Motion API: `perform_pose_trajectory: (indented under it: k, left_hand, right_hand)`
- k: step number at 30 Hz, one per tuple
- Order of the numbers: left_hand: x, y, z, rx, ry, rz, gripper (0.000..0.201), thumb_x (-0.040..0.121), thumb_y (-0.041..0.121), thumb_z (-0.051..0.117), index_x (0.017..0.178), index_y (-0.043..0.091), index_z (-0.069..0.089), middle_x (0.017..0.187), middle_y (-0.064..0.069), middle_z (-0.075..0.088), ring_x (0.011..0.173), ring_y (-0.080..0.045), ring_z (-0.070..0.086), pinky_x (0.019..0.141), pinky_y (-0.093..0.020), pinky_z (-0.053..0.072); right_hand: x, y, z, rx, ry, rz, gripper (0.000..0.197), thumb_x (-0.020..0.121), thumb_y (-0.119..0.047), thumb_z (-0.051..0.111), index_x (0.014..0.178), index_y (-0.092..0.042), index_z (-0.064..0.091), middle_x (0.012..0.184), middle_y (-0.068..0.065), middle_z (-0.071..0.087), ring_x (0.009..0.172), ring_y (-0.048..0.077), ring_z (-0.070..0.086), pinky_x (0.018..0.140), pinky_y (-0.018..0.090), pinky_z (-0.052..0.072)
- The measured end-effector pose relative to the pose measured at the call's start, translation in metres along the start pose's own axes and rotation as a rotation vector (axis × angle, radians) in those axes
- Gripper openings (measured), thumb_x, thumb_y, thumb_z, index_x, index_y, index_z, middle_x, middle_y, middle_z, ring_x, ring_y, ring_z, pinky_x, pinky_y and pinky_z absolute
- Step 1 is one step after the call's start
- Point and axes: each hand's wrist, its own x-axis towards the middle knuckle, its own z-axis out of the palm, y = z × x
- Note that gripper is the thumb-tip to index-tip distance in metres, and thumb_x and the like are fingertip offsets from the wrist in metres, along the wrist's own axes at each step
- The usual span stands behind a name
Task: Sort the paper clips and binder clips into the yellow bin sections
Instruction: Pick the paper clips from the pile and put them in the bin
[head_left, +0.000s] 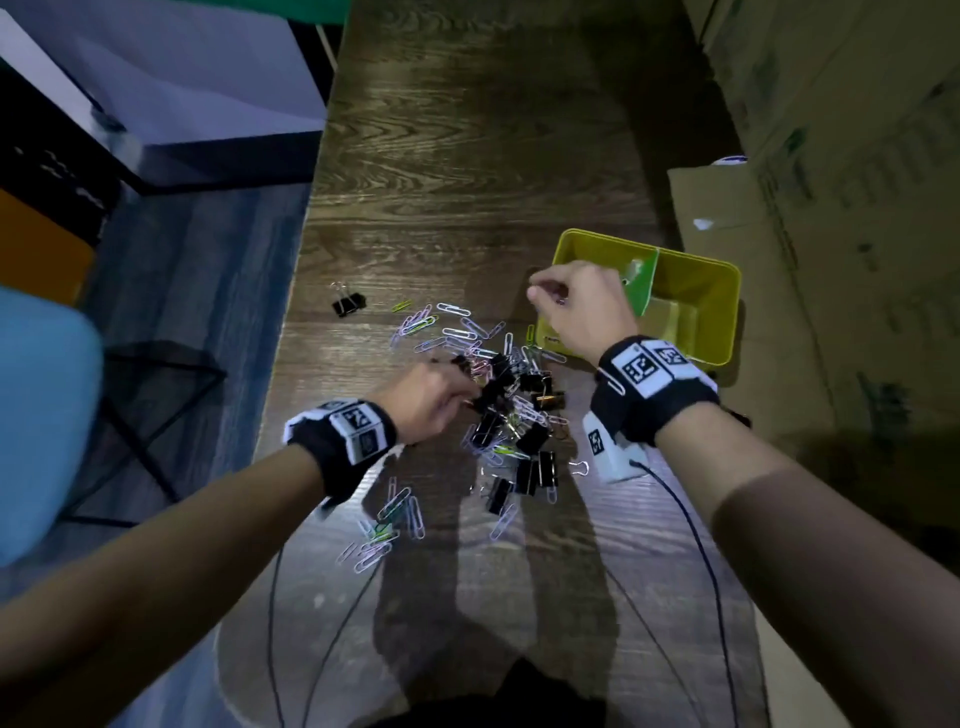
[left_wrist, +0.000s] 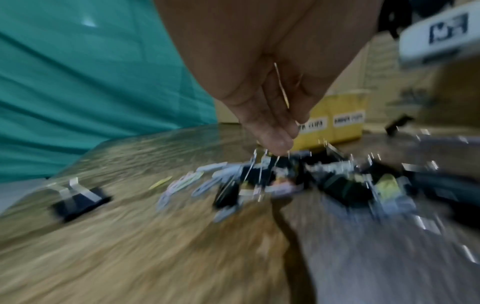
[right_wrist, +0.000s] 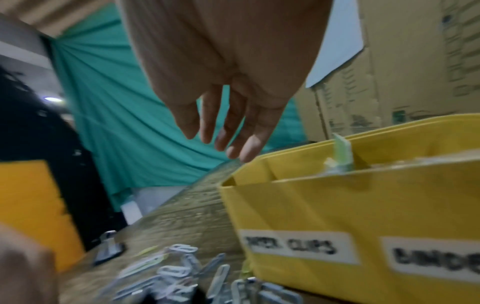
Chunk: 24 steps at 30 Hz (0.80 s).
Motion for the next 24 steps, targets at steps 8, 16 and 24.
perform_pose_trajectory:
  k: [8, 16, 24]
  left_hand:
    - [-0.119, -0.044, 0.057, 0.229, -0.205, 0.038, 0.042, 0.075, 0.017, 0.057, 0.115, 0.019, 0.046, 0.106, -0.010, 0.058, 0.085, -0.028, 0.059, 0.064, -0.037, 0.054]
    - [-0.181, -0.040, 0.073, 0.259, -0.146, -0.204, 0.068, 0.076, 0.048, 0.042, 0.139, 0.027, 0.030, 0.138, -0.001, 0.040, 0.118, -0.026, 0.042, 0.092, -0.041, 0.045]
    - [-0.175, -0.002, 0.099, 0.033, -0.036, -0.551, 0.059, 0.077, 0.020, 0.056, 0.134, 0.014, 0.042, 0.131, -0.009, 0.040, 0.109, -0.030, 0.039, 0.097, -0.036, 0.038]
  right_hand:
    - [-0.112, -0.067, 0.096, 0.015, -0.541, -0.304, 0.020, 0.089, -0.016, 0.055, 0.102, -0.014, 0.069, 0.099, 0.007, 0.070, 0.090, 0.023, 0.063, 0.083, 0.034, 0.050]
    - [-0.184, -0.061, 0.176, -0.411, -0.626, -0.128, 0.095, 0.082, -0.049, 0.062, 0.147, -0.001, 0.011, 0.139, 0.016, 0.027, 0.126, 0.032, 0.027, 0.110, 0.041, 0.024]
    - [-0.184, -0.085, 0.185, -0.399, -0.589, -0.087, 0.051, 0.090, -0.016, 0.056, 0.134, -0.004, 0.035, 0.129, 0.017, 0.039, 0.122, 0.033, 0.040, 0.101, 0.039, 0.038]
